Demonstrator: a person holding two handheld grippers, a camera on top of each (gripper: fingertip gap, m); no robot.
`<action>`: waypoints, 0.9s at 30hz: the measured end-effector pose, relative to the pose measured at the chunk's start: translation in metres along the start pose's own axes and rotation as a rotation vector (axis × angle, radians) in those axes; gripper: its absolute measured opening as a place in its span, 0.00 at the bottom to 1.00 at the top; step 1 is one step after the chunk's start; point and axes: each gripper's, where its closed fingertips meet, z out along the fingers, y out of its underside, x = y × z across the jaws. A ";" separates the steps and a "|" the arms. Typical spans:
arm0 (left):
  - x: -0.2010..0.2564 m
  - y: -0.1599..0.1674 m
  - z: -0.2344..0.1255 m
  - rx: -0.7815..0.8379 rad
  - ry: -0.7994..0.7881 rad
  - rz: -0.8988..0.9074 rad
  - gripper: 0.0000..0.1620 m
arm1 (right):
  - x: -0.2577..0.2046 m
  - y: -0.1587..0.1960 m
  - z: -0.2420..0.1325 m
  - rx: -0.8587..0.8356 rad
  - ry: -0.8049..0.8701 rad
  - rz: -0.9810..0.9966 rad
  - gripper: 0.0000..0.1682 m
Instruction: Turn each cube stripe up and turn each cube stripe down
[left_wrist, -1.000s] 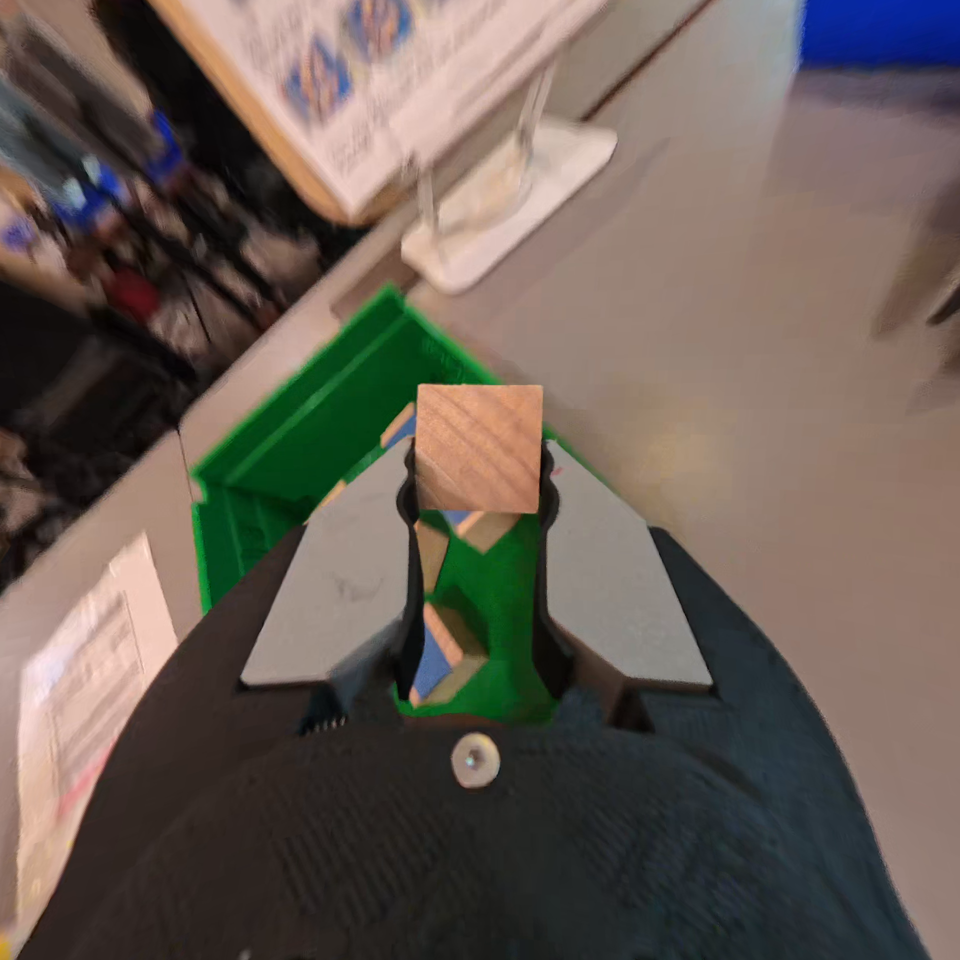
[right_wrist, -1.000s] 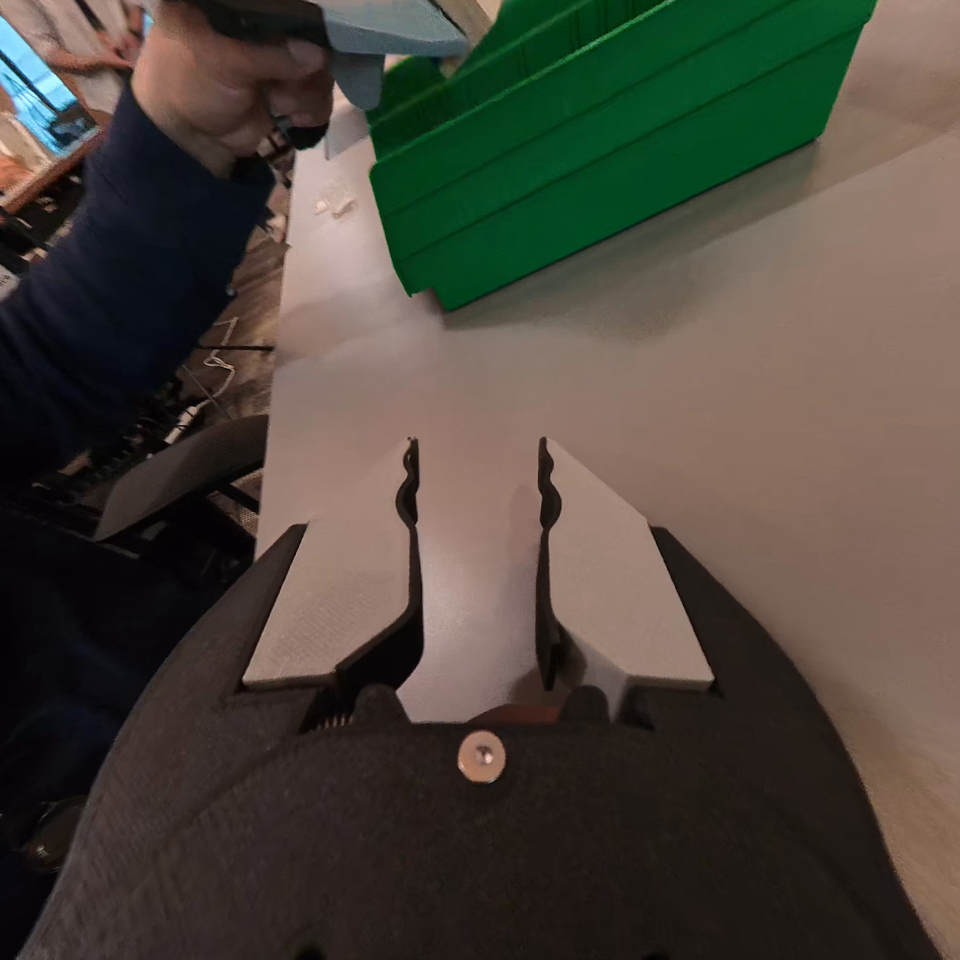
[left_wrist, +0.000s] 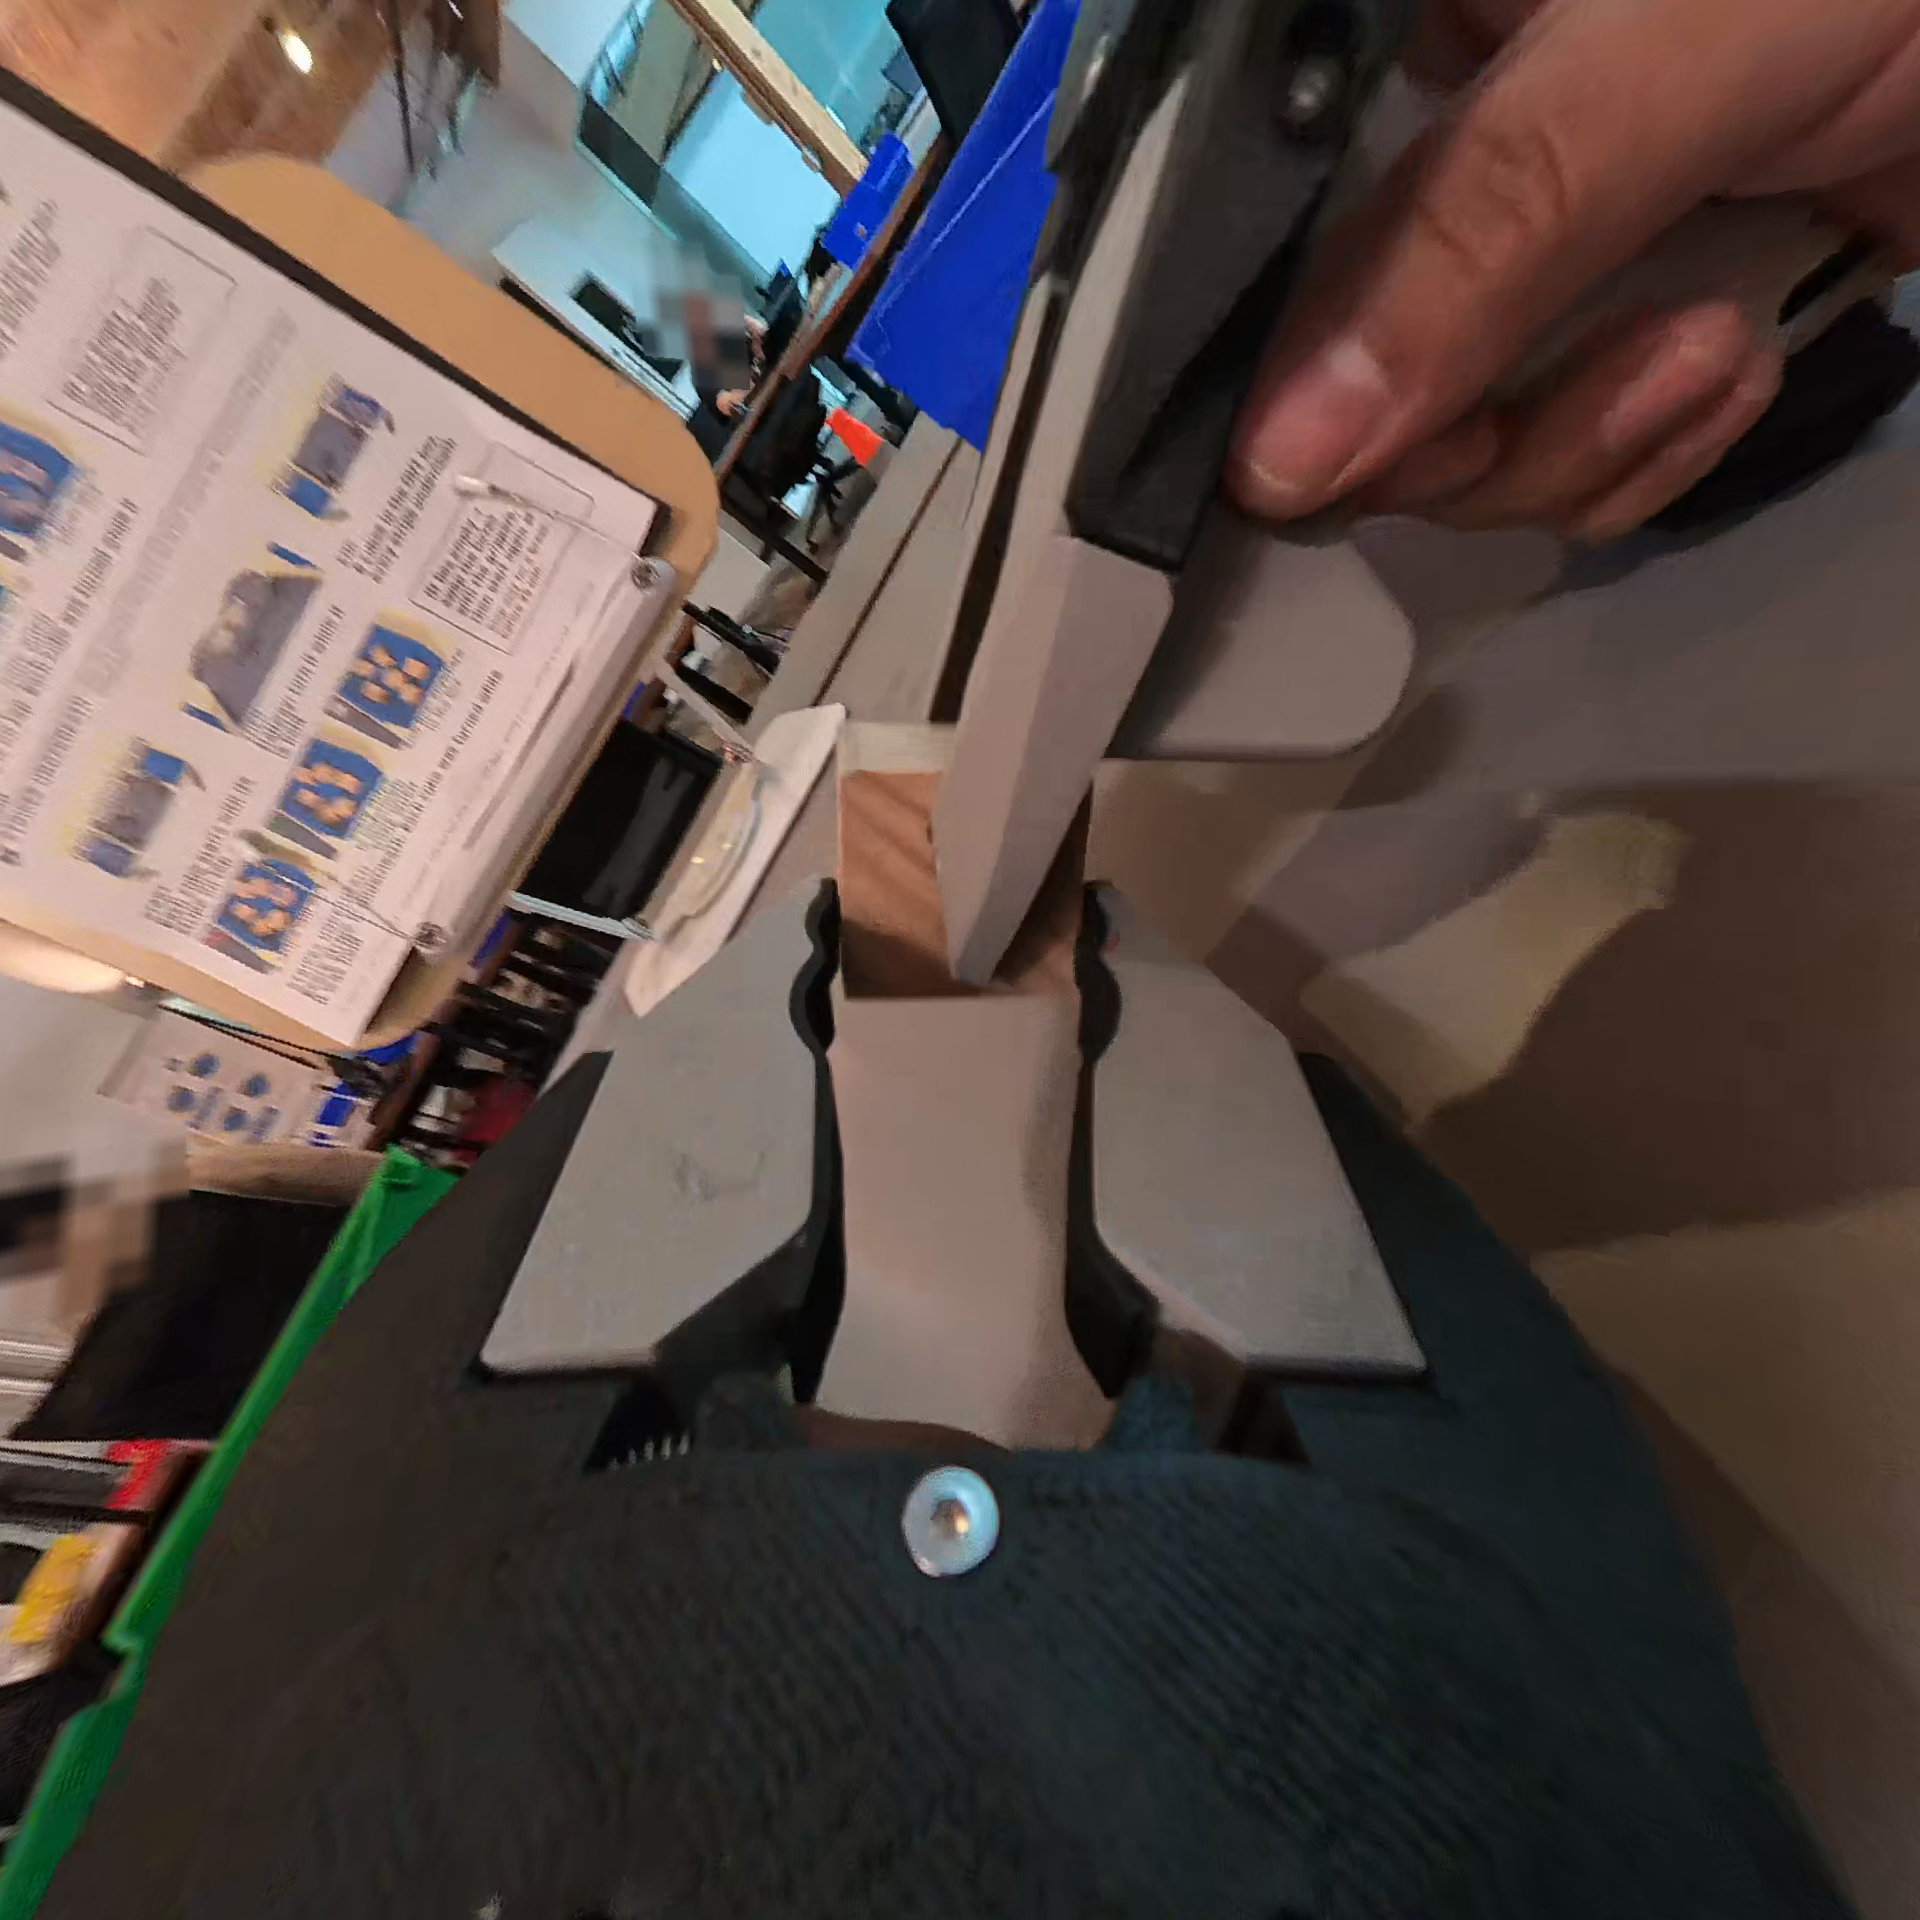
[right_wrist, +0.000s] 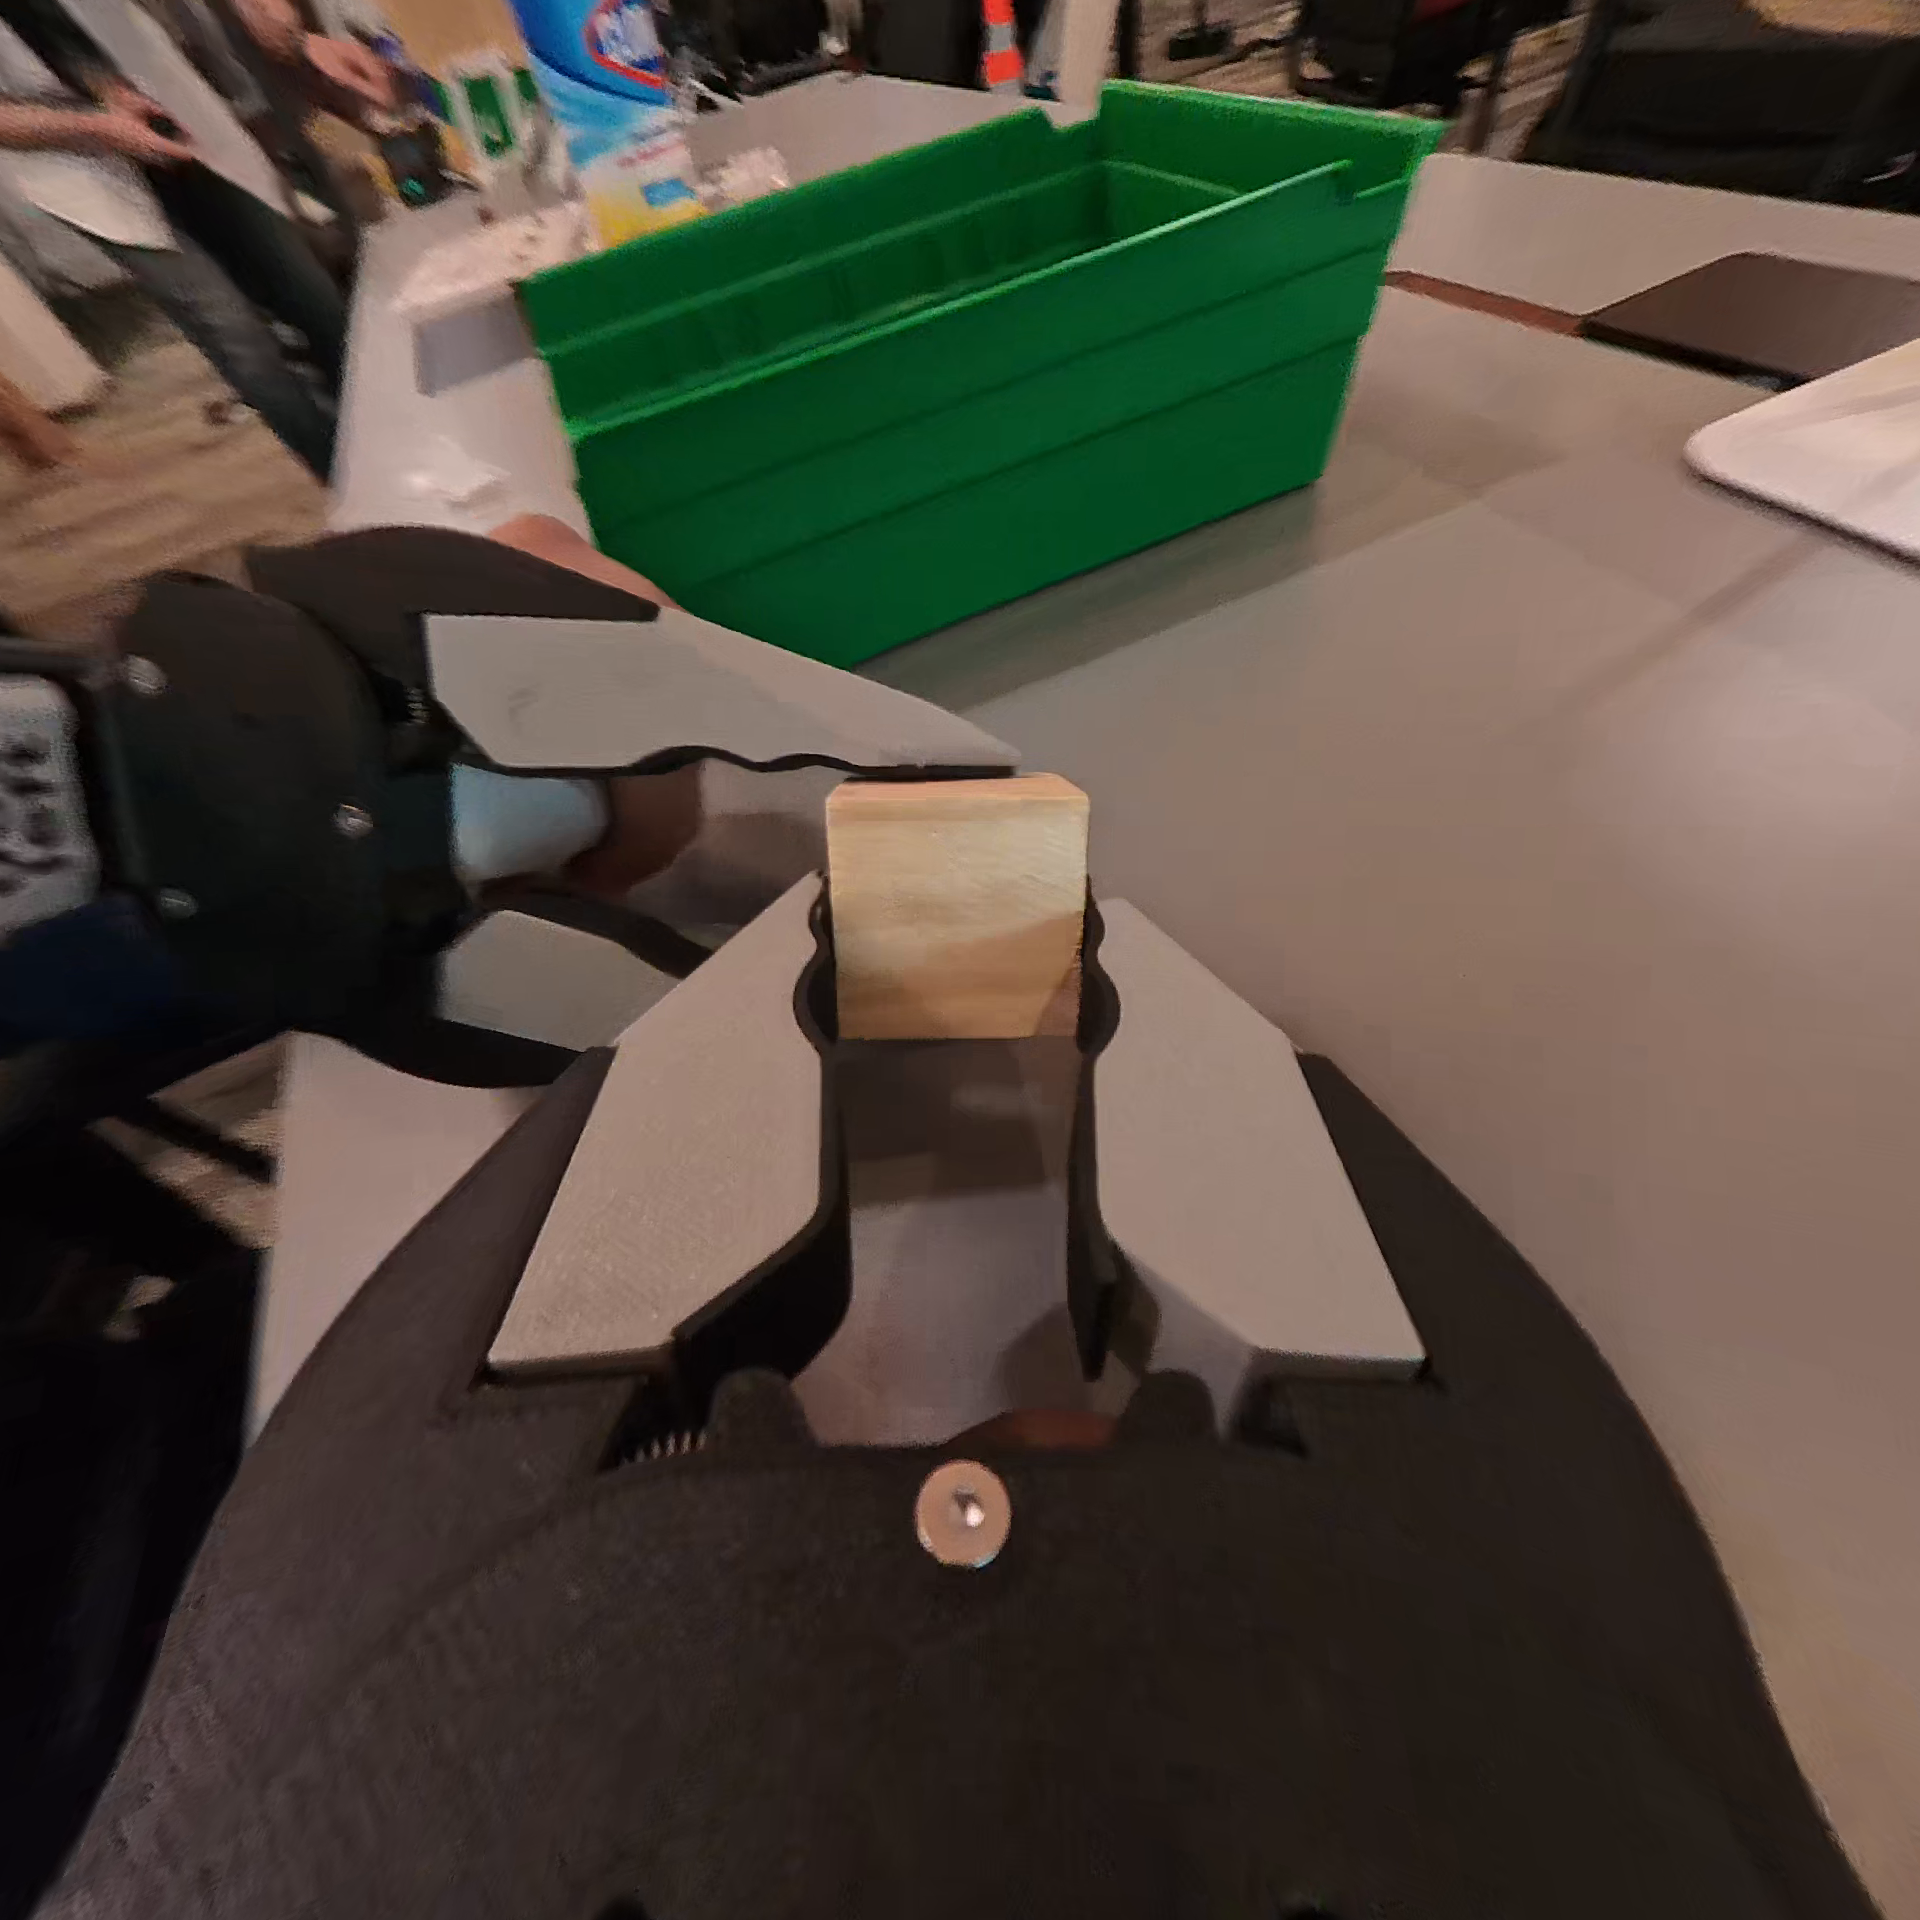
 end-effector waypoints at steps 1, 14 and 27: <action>0.001 0.003 0.001 -0.005 0.015 -0.030 0.26 | 0.009 0.001 -0.002 -0.006 0.066 -0.030 0.25; -0.024 0.023 0.002 -0.052 -0.055 -0.168 0.07 | 0.035 -0.036 -0.046 0.189 0.412 -0.258 0.25; -0.034 0.028 -0.001 -0.071 -0.090 -0.187 0.00 | 0.024 -0.110 -0.175 0.419 0.588 -0.239 0.25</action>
